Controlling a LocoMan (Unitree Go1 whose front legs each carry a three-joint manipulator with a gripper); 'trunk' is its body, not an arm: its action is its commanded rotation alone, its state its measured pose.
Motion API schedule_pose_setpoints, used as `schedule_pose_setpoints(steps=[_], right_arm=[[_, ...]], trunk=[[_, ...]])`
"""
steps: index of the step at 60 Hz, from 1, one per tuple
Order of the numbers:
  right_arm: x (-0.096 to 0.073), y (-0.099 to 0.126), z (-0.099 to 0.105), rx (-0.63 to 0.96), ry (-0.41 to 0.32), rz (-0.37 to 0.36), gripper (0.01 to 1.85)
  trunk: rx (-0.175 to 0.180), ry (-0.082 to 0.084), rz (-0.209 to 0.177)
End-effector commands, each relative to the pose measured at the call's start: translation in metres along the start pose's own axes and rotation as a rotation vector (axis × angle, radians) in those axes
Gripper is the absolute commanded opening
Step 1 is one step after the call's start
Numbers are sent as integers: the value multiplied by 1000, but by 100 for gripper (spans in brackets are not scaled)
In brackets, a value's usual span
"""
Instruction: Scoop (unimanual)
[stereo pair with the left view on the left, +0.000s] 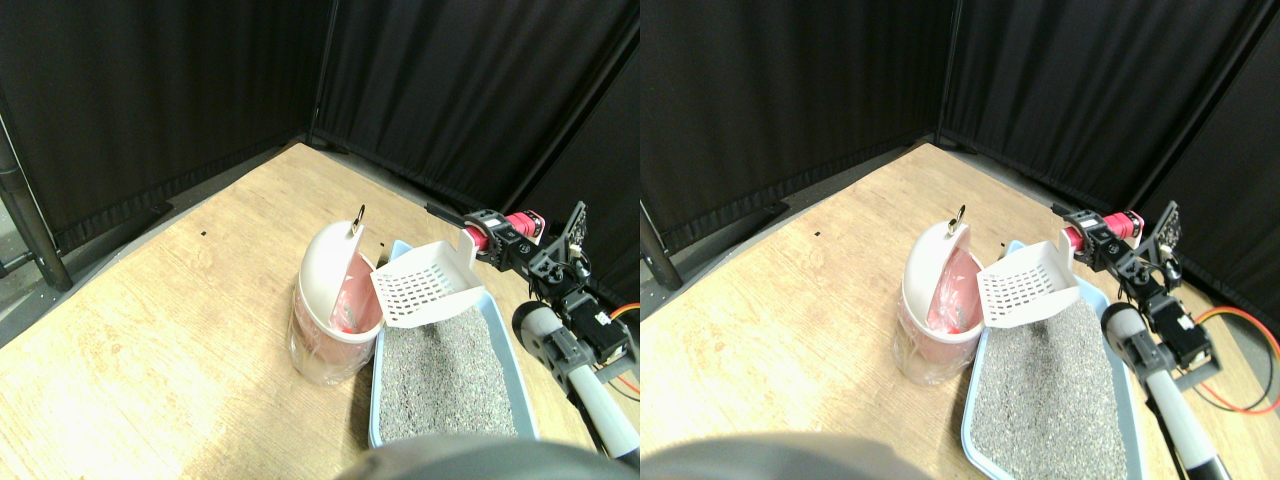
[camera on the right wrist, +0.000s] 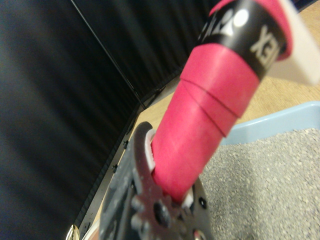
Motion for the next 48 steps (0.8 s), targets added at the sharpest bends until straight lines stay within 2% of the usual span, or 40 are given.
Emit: schedule_pose_setpoints(steps=[1, 4, 7, 17, 24, 37, 41, 48], right_arm=[[-1, -12, -3, 22, -50, -41, 21], [-5, -18, -8, 60, -68, -47, 17], [-9, -24, -13, 92, -72, -59, 5], [-17, -37, -27, 157, -140, -71, 5], [-27, -46, -39, 238, -157, -143, 5], [-42, -61, -58, 323, -228, -188, 5], [-46, -65, -63, 345, -222, -228, 5], [-55, -70, -71, 371, -251, -250, 5]], trunk=[[15, 18, 11], [18, 19, 7], [26, 23, -5], [41, 28, -32], [52, 31, -50], [77, 34, -90], [84, 34, -103], [99, 40, -134]])
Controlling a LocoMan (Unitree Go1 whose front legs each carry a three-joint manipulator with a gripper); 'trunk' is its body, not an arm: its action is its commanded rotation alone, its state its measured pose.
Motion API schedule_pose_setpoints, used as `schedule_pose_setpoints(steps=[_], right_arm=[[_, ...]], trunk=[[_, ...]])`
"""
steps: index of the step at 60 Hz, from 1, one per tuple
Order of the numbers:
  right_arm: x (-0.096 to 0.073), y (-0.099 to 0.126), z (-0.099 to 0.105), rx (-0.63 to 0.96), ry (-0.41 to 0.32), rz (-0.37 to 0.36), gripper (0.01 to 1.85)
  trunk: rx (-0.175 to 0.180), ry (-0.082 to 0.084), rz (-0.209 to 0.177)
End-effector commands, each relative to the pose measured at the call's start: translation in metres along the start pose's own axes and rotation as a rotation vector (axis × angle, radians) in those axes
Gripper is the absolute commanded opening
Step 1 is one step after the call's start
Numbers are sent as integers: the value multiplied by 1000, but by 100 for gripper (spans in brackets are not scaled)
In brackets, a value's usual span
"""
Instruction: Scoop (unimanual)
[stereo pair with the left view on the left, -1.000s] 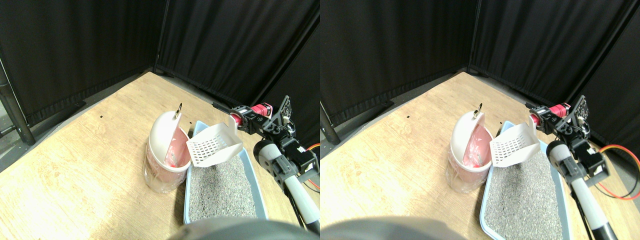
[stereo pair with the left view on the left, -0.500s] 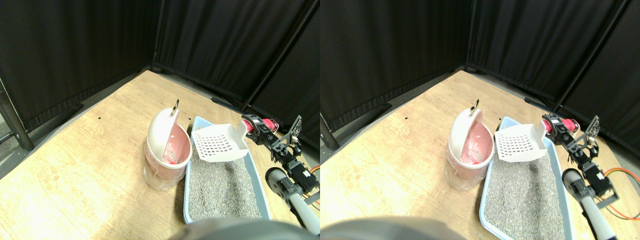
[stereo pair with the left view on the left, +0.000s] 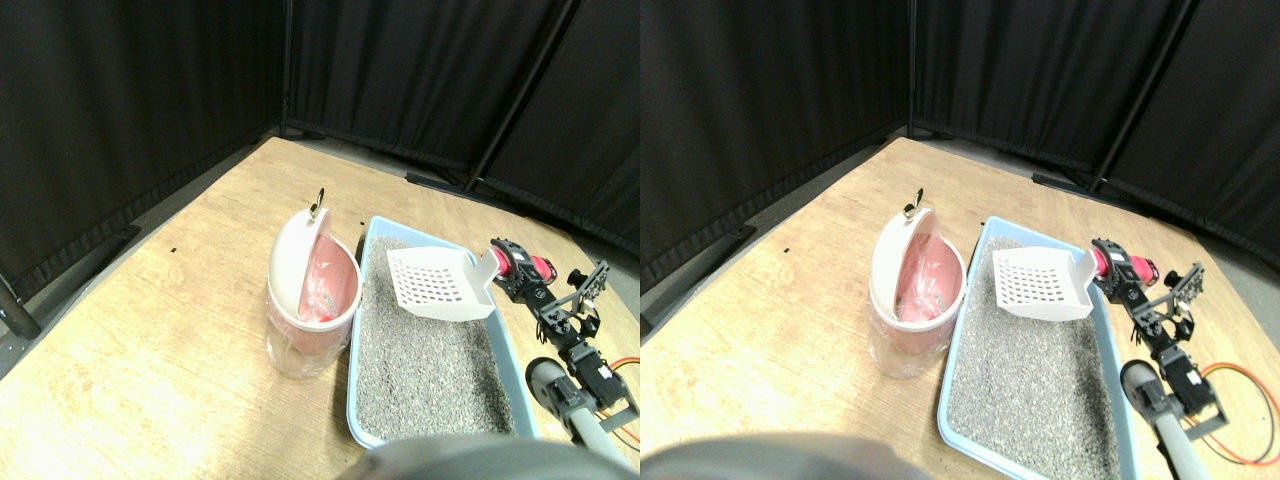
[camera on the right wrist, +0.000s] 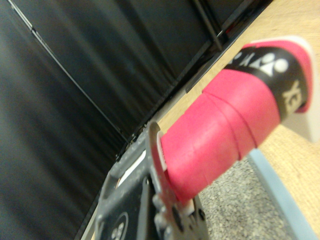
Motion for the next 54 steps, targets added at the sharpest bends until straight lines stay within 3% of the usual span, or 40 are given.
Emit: schedule_pose_setpoints(steps=[1, 14, 30, 54], right_arm=[[-1, 4, 9, 31, -85, 17, 5], [-14, -14, 5, 65, -88, -27, 5], [-28, -32, -5, 93, -80, -109, 5], [-40, -43, -33, 127, -20, -142, 5]], trunk=[[-8, 9, -26], [14, 13, -82], [32, 20, -123], [38, 27, -135]])
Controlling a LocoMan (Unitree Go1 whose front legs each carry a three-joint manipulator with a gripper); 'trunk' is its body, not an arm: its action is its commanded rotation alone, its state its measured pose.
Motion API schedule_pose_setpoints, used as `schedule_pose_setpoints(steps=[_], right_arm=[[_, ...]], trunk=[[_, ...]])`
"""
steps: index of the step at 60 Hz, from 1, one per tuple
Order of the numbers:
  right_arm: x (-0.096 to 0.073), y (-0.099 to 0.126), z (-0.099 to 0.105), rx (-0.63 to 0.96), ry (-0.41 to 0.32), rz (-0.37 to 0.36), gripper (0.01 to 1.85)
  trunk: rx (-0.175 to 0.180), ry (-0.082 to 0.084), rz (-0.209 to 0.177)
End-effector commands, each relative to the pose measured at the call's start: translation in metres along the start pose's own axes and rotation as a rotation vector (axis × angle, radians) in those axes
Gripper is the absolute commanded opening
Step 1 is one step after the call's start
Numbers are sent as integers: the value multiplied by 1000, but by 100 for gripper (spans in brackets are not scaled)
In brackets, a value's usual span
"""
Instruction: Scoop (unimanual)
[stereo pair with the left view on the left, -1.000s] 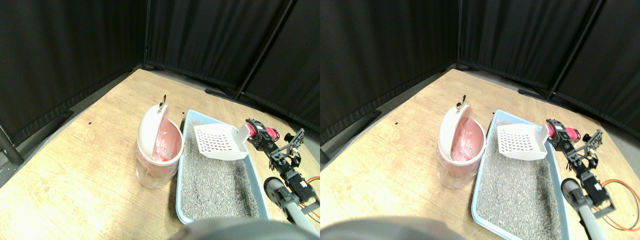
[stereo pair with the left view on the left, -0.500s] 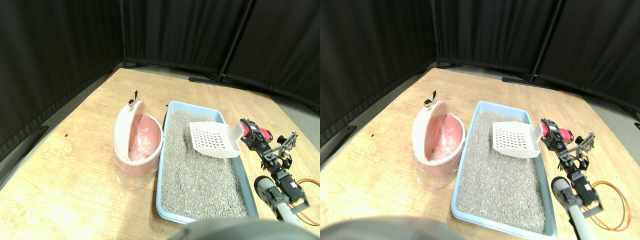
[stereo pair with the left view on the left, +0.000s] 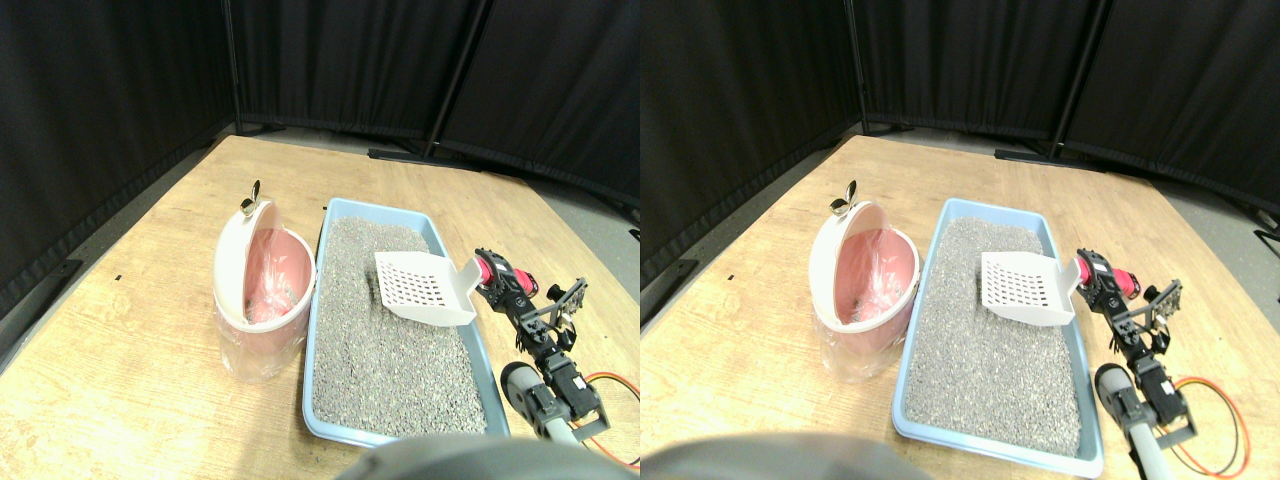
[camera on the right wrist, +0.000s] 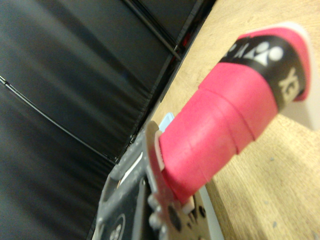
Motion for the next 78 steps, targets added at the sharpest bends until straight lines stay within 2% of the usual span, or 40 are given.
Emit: schedule_pose_setpoints(steps=[1, 9, 25, 32, 40, 48, 53, 54, 57, 60, 65, 78], right_arm=[[0, 1, -1, 23, -52, 13, 5], [-5, -4, -12, 36, -12, -46, 5], [-10, -9, -30, 65, 5, -58, 5], [-12, -16, -37, 69, 45, -93, 5], [-12, -22, -44, 81, 77, -77, 5], [-11, -27, -47, 44, 123, -105, 5], [-14, -24, -40, 15, 196, -154, 55], [-15, -23, -38, 13, 228, -165, 74], [-17, -20, -32, 28, 297, -184, 117], [-17, -17, -26, 57, 344, -186, 141], [-18, -14, -20, 73, 366, -166, 156], [-20, -9, -11, 98, 352, -121, 158]], trunk=[[-23, 6, -6], [-21, 10, -7], [-13, 13, -8], [-11, 15, -8], [-9, 14, -5], [-10, 17, -5], [-12, 14, -3], [-12, 14, -3], [-12, 14, -2], [-12, 12, -1], [-10, 15, 0], [-9, 12, -1]])
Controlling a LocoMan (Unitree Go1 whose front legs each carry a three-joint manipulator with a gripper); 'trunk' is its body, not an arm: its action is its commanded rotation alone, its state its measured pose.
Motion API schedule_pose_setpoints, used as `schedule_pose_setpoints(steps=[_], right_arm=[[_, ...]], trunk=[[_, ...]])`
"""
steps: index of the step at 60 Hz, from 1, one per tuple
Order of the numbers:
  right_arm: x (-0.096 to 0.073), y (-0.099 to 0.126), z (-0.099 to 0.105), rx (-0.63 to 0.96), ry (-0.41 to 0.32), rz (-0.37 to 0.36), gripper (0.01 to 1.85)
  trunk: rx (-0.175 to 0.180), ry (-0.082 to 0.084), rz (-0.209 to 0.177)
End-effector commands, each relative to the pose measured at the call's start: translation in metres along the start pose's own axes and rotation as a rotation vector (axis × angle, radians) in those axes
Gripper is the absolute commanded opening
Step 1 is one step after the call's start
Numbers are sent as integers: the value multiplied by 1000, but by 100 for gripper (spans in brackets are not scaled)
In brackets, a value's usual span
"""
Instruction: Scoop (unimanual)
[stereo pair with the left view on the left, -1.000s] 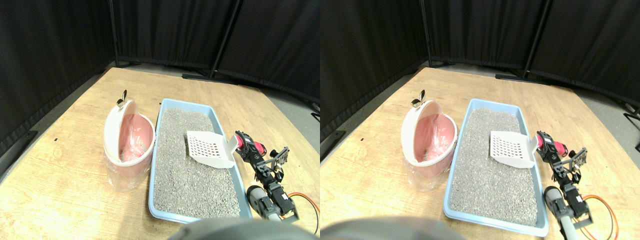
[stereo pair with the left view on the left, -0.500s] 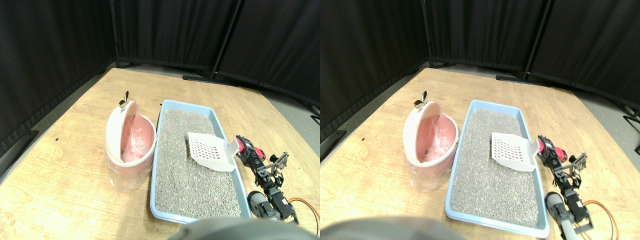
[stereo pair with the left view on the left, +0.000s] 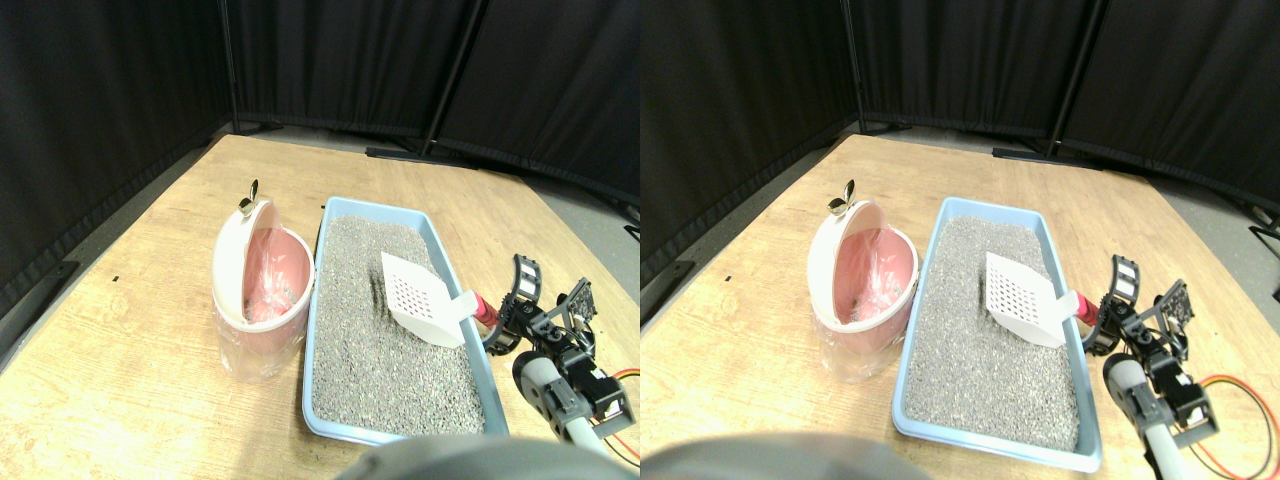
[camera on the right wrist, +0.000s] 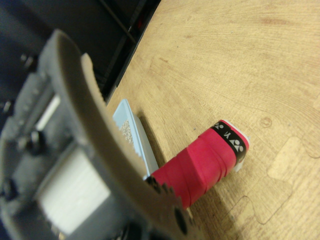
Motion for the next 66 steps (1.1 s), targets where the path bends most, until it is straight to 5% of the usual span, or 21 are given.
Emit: schedule_pose_setpoints(steps=[1, 19, 29, 48, 66], right_arm=[[-4, 10, 9, 14, -40, 72, 157], [-24, 9, 14, 19, -135, 79, 130], [-37, 2, 13, 16, -256, 165, 90], [-55, -14, 5, -3, -409, 209, 5], [-66, -23, -1, -93, -473, 212, 5]], trunk=[[-8, 10, 5], [8, 11, -19], [18, 16, -40], [41, 20, -88], [45, 24, -108]])
